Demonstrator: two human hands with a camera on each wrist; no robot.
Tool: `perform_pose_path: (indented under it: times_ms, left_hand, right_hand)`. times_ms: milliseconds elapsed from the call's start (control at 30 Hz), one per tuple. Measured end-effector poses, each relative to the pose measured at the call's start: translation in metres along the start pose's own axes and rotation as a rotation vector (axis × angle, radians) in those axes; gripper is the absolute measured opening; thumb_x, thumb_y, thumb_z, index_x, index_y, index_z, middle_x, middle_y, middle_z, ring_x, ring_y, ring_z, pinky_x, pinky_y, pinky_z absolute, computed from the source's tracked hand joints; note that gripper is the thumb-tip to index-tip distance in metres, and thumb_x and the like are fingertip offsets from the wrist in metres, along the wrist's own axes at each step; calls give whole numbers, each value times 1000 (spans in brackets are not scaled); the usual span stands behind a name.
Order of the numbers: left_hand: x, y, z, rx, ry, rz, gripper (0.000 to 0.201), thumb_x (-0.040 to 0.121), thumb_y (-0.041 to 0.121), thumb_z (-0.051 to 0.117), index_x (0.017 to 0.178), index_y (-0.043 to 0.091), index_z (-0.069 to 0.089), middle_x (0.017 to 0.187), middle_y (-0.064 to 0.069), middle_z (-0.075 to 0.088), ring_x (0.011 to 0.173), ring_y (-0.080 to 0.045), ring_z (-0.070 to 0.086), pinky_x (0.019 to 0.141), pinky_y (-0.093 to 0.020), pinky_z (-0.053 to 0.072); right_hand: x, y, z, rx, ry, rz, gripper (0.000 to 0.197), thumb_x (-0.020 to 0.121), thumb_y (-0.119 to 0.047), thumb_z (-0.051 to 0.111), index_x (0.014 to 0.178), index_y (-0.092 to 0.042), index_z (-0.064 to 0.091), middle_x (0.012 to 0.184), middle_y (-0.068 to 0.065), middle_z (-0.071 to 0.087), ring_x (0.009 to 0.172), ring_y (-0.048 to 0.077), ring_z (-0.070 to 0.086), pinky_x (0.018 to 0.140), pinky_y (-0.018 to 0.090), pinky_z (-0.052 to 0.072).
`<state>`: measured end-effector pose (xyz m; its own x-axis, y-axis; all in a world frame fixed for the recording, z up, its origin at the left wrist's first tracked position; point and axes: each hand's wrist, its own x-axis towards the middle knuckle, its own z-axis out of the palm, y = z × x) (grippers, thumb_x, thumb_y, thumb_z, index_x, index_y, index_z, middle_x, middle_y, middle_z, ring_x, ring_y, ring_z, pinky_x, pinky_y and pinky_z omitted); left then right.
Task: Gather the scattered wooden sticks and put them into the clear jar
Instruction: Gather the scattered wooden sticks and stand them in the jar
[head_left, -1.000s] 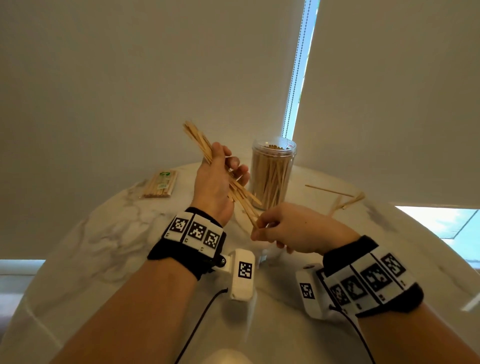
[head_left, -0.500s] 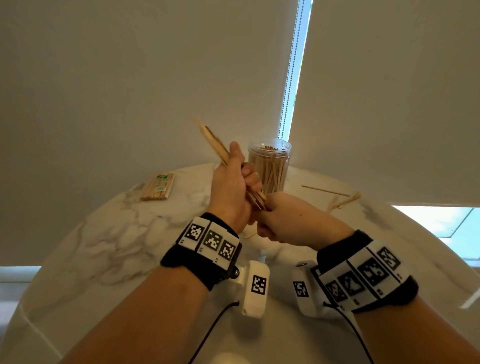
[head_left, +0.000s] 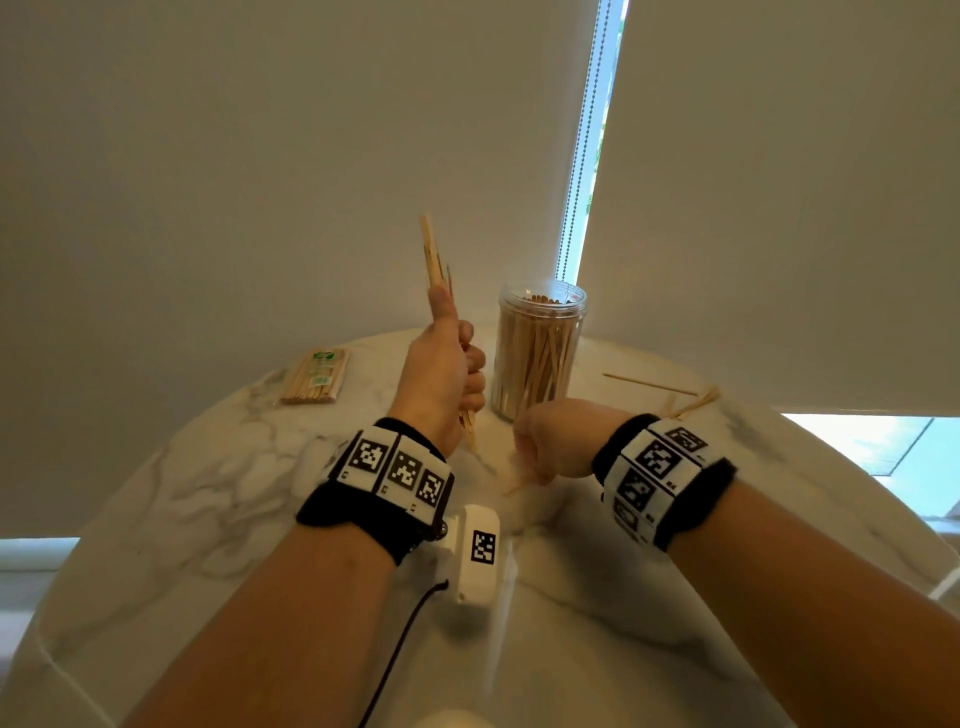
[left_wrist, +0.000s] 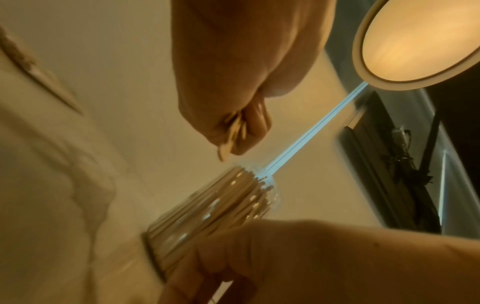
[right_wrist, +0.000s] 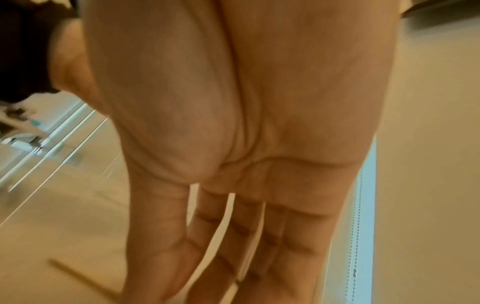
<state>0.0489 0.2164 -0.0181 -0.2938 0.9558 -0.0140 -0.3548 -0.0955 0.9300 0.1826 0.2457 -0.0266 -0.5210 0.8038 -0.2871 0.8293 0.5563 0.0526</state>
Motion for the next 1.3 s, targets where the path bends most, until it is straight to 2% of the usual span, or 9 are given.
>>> perform_pose_path:
  times_ms: [100,300,500,667,800,967,1033,1167,1300]
  left_hand:
    - [4,-6,-3,-14,-25,7,52,94,68,34,96,19,48,56,6,28,42,-8,21,35,-21,20]
    - [5,-11,-5,-50,-113,25,39,100,54,41,79,21,44,62,2,37,52,-10,36,47,-22,36]
    - [-4,-19,11,222,-263,-117,51,97,59,42,107,13,62,105,-10,66,97,-28,67,84,-49,59]
    - [-15,-17,33,203,-447,-58,54,99,58,42,125,13,55,64,1,50,48,-9,42,47,-24,43]
    - [-13,-19,30,495,-446,57,47,99,59,39,112,17,56,59,7,41,47,-9,36,43,-23,35]
    - [-18,-16,25,795,-590,95,45,92,65,46,82,23,56,67,5,47,53,-9,38,49,-23,39]
    - [-21,-16,30,865,-627,108,50,89,67,51,86,18,60,69,3,49,54,-10,40,51,-23,41]
    - [-21,-18,35,1029,-595,182,39,93,57,55,87,20,65,63,6,53,48,-1,47,53,-19,42]
    - [-12,-15,26,1129,-548,248,33,87,51,67,80,19,61,68,6,58,59,-6,54,63,-24,46]
  right_hand:
    - [1,-3,0,-126,-5,-31,24,96,-24,59,115,-11,69,110,5,68,102,23,62,91,32,52]
    - [-4,12,0,42,56,28,21,92,-30,62,103,-13,68,92,2,67,87,20,63,75,28,51]
    - [-39,42,-36,1169,480,-29,8,89,-1,65,94,2,71,76,15,69,68,24,66,63,27,57]
    - [-47,43,-30,1300,662,-68,17,87,-14,72,99,-1,72,92,19,73,69,18,64,63,31,50]
    - [-43,51,-24,1273,662,-23,16,88,-20,72,99,-9,73,93,11,74,77,18,64,66,32,51]
    - [-49,82,-41,1366,1047,130,24,97,-43,46,105,-28,63,111,-4,68,106,17,64,95,43,52]
    - [-54,88,-41,1105,982,137,36,94,-47,40,96,-27,70,101,-6,71,101,17,64,97,48,50]
    - [-54,60,-31,879,442,41,44,100,-38,43,84,-17,78,80,4,76,83,24,72,88,46,57]
    - [-57,52,-36,848,575,43,48,104,-44,37,87,-14,72,79,2,73,73,20,71,76,40,61]
